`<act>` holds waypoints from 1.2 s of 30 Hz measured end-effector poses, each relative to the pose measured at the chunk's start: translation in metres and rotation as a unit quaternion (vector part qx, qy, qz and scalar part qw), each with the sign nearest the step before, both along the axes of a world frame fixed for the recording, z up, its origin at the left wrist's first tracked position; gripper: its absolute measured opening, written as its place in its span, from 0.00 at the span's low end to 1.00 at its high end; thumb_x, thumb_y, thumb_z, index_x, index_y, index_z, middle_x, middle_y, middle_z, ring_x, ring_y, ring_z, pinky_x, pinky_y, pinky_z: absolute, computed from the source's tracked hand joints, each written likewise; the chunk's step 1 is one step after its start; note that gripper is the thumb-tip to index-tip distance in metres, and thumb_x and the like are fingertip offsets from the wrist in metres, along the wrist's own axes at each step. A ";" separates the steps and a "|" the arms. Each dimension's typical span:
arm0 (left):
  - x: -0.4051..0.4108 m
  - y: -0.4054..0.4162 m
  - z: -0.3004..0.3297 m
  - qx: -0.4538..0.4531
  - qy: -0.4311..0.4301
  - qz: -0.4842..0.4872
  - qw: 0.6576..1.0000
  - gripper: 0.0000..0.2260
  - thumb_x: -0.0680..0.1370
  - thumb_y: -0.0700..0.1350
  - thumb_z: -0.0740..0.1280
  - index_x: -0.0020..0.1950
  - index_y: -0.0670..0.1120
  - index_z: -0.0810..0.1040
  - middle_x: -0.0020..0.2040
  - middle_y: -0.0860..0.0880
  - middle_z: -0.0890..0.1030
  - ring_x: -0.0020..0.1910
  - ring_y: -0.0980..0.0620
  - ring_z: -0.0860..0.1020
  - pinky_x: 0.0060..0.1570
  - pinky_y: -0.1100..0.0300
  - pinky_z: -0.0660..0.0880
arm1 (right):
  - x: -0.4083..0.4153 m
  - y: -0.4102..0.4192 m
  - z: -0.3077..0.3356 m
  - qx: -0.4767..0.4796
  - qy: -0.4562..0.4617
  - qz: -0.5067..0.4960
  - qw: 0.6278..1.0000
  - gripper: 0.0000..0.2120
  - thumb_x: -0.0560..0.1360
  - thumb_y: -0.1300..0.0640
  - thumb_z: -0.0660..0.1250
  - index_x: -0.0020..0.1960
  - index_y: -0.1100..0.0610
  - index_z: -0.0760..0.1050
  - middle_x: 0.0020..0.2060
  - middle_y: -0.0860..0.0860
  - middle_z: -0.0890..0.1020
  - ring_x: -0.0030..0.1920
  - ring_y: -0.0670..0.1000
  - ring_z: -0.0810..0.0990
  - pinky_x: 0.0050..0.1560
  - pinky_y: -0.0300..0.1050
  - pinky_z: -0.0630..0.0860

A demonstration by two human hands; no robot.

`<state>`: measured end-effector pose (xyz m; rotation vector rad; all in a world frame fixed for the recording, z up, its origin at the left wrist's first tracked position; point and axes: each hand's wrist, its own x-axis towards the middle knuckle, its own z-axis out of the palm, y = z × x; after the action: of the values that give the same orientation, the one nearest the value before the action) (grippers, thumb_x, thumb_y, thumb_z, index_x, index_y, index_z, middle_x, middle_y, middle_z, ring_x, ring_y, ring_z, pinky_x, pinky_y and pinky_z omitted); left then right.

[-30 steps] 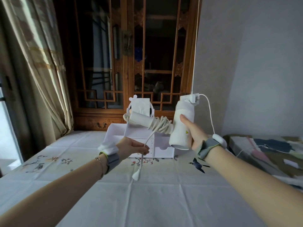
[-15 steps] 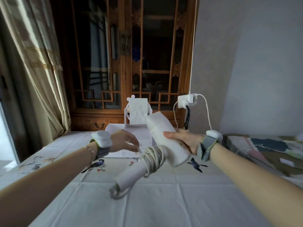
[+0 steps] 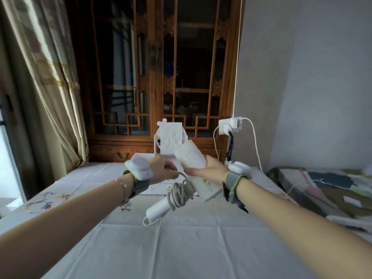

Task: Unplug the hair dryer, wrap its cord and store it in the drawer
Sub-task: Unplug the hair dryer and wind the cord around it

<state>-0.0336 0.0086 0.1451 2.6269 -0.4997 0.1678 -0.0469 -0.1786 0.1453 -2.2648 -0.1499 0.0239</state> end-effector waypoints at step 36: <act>0.018 -0.015 -0.032 -0.086 0.119 -0.056 0.988 0.09 0.69 0.40 0.72 0.42 0.51 0.76 0.41 0.48 0.81 0.40 0.50 0.78 0.36 0.68 0.74 | 0.028 -0.032 -0.003 0.400 0.231 -0.067 0.884 0.20 0.79 0.49 0.62 0.61 0.64 0.69 0.45 0.62 0.78 0.37 0.59 0.80 0.32 0.47 0.79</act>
<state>-0.0154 -0.0061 0.1127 2.4017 -0.5232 -0.1308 -0.0192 -0.2110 0.1425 -1.3831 0.2222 0.3598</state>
